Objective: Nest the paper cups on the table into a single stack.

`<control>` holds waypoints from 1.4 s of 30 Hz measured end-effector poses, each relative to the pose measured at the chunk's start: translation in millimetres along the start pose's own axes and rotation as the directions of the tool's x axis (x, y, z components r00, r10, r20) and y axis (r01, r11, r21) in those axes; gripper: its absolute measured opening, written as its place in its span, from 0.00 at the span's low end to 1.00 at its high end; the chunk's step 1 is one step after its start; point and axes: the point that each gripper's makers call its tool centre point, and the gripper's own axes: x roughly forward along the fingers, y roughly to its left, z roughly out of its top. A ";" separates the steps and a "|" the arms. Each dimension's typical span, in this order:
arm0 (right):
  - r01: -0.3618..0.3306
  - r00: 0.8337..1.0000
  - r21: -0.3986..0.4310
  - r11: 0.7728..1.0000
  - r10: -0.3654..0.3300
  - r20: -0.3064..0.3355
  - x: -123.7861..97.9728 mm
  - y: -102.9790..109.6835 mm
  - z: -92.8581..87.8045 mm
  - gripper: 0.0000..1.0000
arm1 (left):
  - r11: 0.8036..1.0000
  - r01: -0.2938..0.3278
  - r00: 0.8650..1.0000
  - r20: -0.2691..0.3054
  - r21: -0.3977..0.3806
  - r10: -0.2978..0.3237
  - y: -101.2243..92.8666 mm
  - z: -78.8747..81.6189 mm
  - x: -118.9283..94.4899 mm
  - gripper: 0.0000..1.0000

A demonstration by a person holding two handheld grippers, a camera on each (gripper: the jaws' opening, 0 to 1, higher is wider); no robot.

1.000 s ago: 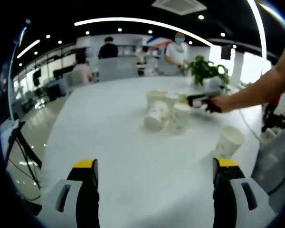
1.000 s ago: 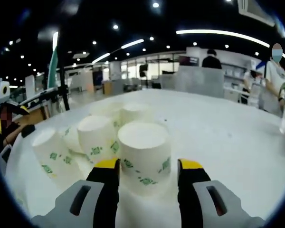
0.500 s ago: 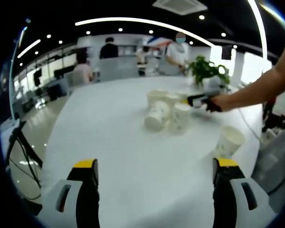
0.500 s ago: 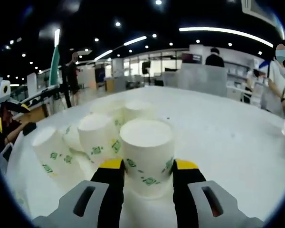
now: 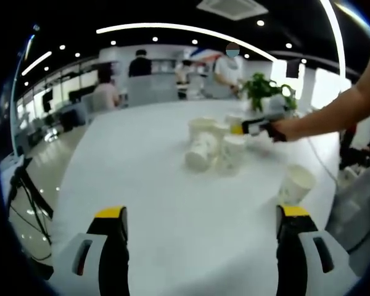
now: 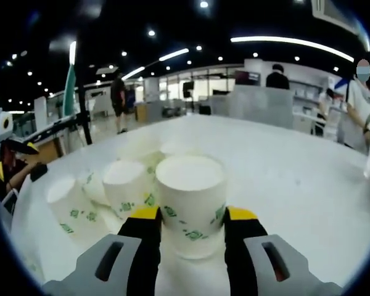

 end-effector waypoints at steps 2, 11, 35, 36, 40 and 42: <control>0.003 1.000 0.002 1.000 -0.003 0.000 -0.5 -1.8 2.5 0.37 | 1.000 0.001 1.000 0.003 0.001 -0.001 -0.2 1.0 0.1 1.00; 0.011 1.000 -0.015 1.000 -0.011 0.011 -6.5 -11.3 18.1 0.36 | 1.000 -0.003 1.000 0.022 0.015 0.003 -0.8 5.5 2.3 1.00; -0.016 0.999 -0.099 0.995 0.020 0.030 -11.0 -18.9 76.0 0.36 | 1.000 0.013 1.000 0.017 0.009 -0.013 -2.7 6.7 1.0 0.98; -0.015 0.999 -0.101 0.995 0.018 0.032 -13.2 -17.9 79.7 0.36 | 1.000 0.013 1.000 0.015 0.006 -0.013 -2.8 6.6 0.9 0.98; -0.017 0.999 -0.118 0.993 0.020 0.029 -16.7 -18.0 86.0 0.36 | 1.000 0.015 1.000 0.020 -0.019 -0.014 -4.3 7.7 0.2 1.00; -0.018 0.999 -0.123 0.992 0.022 0.029 -18.2 -18.7 88.4 0.36 | 1.000 0.015 1.000 0.021 -0.019 -0.015 -5.5 7.9 -0.3 1.00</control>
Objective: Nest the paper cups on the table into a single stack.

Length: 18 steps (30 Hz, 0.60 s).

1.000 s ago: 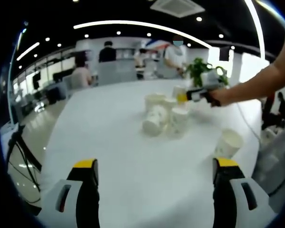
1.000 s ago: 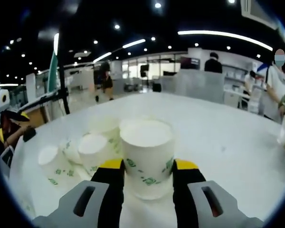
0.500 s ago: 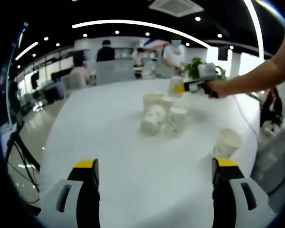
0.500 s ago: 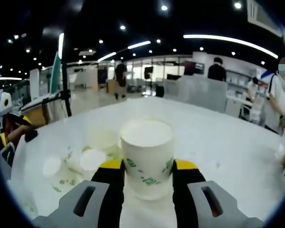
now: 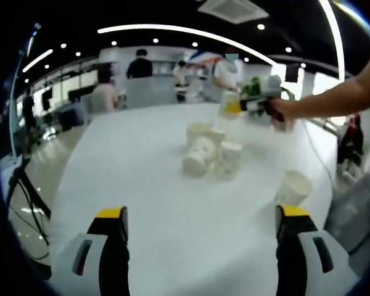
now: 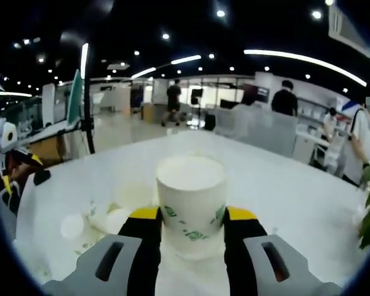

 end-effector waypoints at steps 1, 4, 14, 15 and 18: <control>0.000 1.000 -0.004 1.000 0.000 -0.002 -1.0 -0.8 1.7 0.36 | 1.000 -0.001 1.000 0.000 0.002 0.001 -0.3 0.3 -0.6 1.00; 0.003 1.000 -0.009 1.000 -0.003 -0.002 -4.1 -3.2 6.4 0.36 | 1.000 -0.003 1.000 0.003 0.000 0.003 0.1 0.9 -1.4 1.00; 0.010 1.000 -0.014 1.000 -0.010 0.003 -8.0 -9.4 20.5 0.36 | 1.000 0.001 1.000 0.014 0.003 -0.001 -1.0 7.6 -0.8 1.00; 0.009 1.000 -0.012 1.000 -0.009 0.004 -8.5 -9.7 21.9 0.36 | 1.000 0.002 1.000 0.015 0.004 -0.002 -0.8 8.9 -0.7 1.00; 0.008 1.000 -0.011 1.000 -0.008 0.007 -8.8 -10.0 25.7 0.36 | 1.000 0.001 1.000 0.017 0.005 -0.002 -0.2 10.8 -1.1 1.00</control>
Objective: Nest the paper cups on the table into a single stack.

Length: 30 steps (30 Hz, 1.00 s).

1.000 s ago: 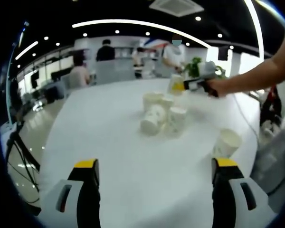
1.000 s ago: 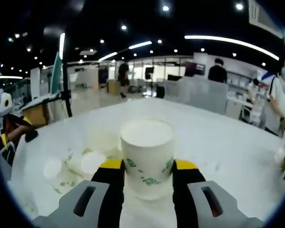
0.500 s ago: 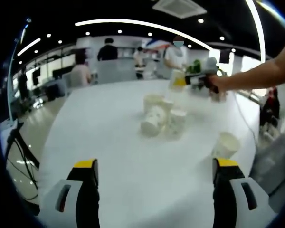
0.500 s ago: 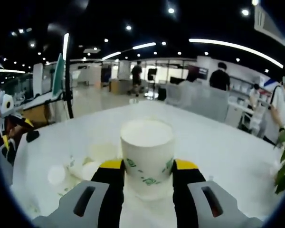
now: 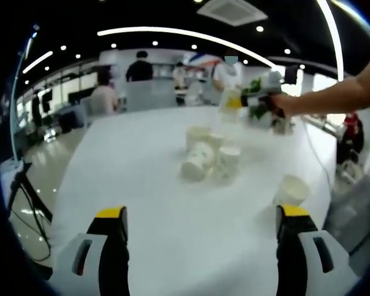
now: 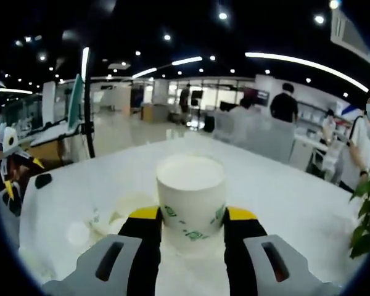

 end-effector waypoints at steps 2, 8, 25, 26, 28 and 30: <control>0.001 1.000 -0.005 1.000 -0.001 0.000 -0.6 0.2 1.1 0.36 | 1.000 -0.002 1.000 0.003 -0.001 0.002 1.6 1.0 -0.3 1.00; 0.000 1.000 -0.001 1.000 0.000 0.002 -2.7 0.8 5.1 0.36 | 1.000 0.003 1.000 0.005 -0.006 -0.003 0.8 2.7 -1.4 1.00; -0.019 1.000 0.011 1.000 0.019 -0.003 -10.8 12.1 9.5 0.36 | 1.000 0.002 1.000 0.014 -0.001 -0.002 0.1 4.6 -4.4 1.00; -0.021 1.000 0.011 1.000 0.021 -0.002 -12.4 14.0 11.2 0.36 | 1.000 0.002 1.000 0.014 0.000 -0.002 0.0 4.9 -4.7 1.00; -0.025 1.000 0.008 1.000 0.025 0.000 -14.1 16.5 13.4 0.36 | 1.000 0.002 1.000 0.020 0.002 -0.002 -1.5 6.8 -5.8 1.00; -0.030 1.000 0.004 1.000 0.030 0.003 -15.2 18.7 15.1 0.36 | 1.000 0.002 1.000 0.022 0.004 -0.002 -2.0 7.5 -6.4 1.00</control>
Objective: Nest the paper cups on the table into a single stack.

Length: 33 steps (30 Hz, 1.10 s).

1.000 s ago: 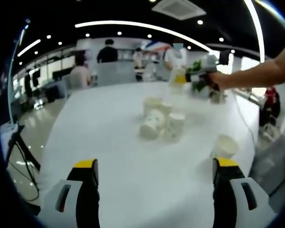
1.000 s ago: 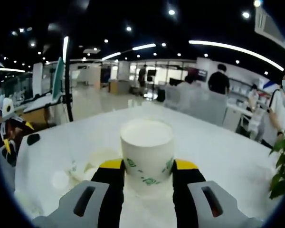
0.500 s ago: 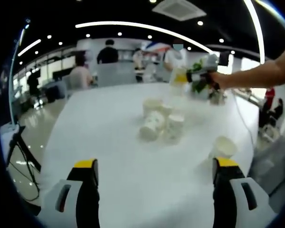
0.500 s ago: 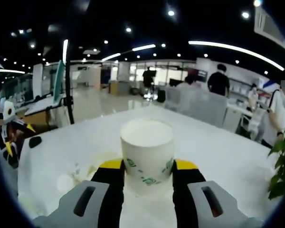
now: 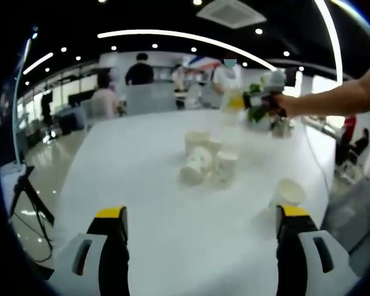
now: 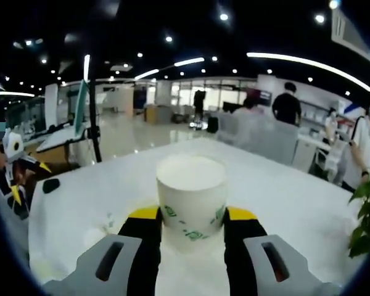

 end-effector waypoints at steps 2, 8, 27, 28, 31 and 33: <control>-0.005 1.000 -0.004 1.000 0.005 0.000 -1.5 3.1 1.7 0.36 | 1.000 0.002 1.000 0.003 0.002 -0.002 -0.3 0.9 -0.1 1.00; -0.021 1.000 -0.018 1.000 0.021 -0.002 -5.6 12.9 3.6 0.36 | 1.000 0.006 1.000 0.010 0.005 -0.006 -1.5 1.3 -1.9 1.00; -0.047 0.999 -0.032 0.998 0.047 0.007 -19.2 30.0 10.6 0.36 | 0.999 0.013 1.000 0.023 0.034 -0.013 -5.3 8.8 -7.7 0.99; -0.047 0.999 -0.033 0.998 0.047 0.007 -19.6 30.3 10.9 0.36 | 0.999 0.013 1.000 0.023 0.034 -0.014 -5.4 9.2 -7.9 0.99; -0.048 0.999 -0.034 0.998 0.048 0.007 -21.6 31.6 10.5 0.36 | 0.999 0.012 1.000 0.026 0.037 -0.013 -6.0 10.8 -8.4 1.00; -0.049 0.999 -0.033 0.998 0.049 0.008 -23.4 33.0 11.0 0.36 | 0.999 0.011 0.999 0.032 0.040 -0.012 -6.5 11.7 -8.4 1.00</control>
